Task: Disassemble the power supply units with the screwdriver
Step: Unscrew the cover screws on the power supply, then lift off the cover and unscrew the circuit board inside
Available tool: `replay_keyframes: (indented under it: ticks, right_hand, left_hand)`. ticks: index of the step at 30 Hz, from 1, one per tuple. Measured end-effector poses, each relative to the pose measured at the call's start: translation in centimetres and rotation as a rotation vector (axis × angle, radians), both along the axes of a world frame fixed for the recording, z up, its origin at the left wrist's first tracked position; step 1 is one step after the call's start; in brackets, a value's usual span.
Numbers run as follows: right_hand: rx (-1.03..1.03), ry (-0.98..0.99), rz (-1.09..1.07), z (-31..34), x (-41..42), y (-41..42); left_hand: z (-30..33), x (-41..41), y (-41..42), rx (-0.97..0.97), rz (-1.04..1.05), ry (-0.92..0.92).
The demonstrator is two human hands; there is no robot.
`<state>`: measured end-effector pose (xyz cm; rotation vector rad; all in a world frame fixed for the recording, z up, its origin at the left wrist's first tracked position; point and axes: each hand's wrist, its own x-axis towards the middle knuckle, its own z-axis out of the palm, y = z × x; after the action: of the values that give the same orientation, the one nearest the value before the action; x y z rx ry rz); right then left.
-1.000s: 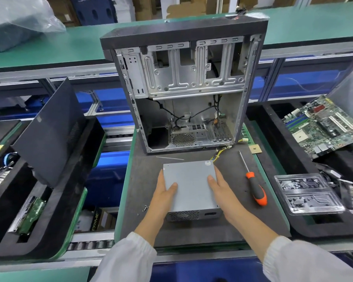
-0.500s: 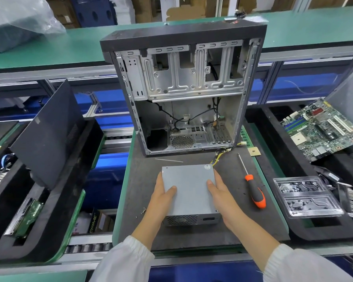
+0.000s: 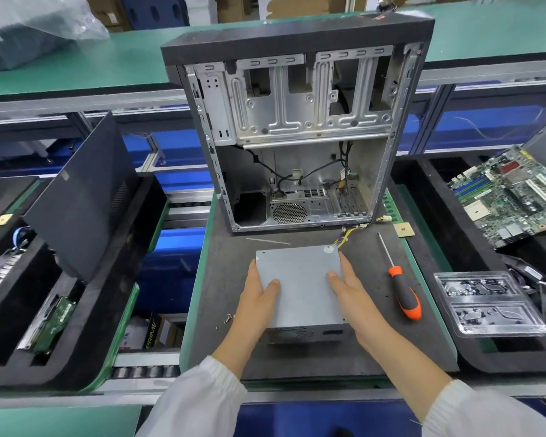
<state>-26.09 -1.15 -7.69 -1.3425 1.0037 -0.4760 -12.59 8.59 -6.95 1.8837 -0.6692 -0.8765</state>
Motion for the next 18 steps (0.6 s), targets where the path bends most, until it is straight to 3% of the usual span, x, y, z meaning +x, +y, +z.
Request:
replay_keyframes:
  ticks: [18]
  right_hand:
    - [0.003, 0.035, 0.028, 1.1, 0.2, -0.7]
  left_hand:
    - [1.3, -0.1, -0.6, -0.076, 0.004, 0.008]
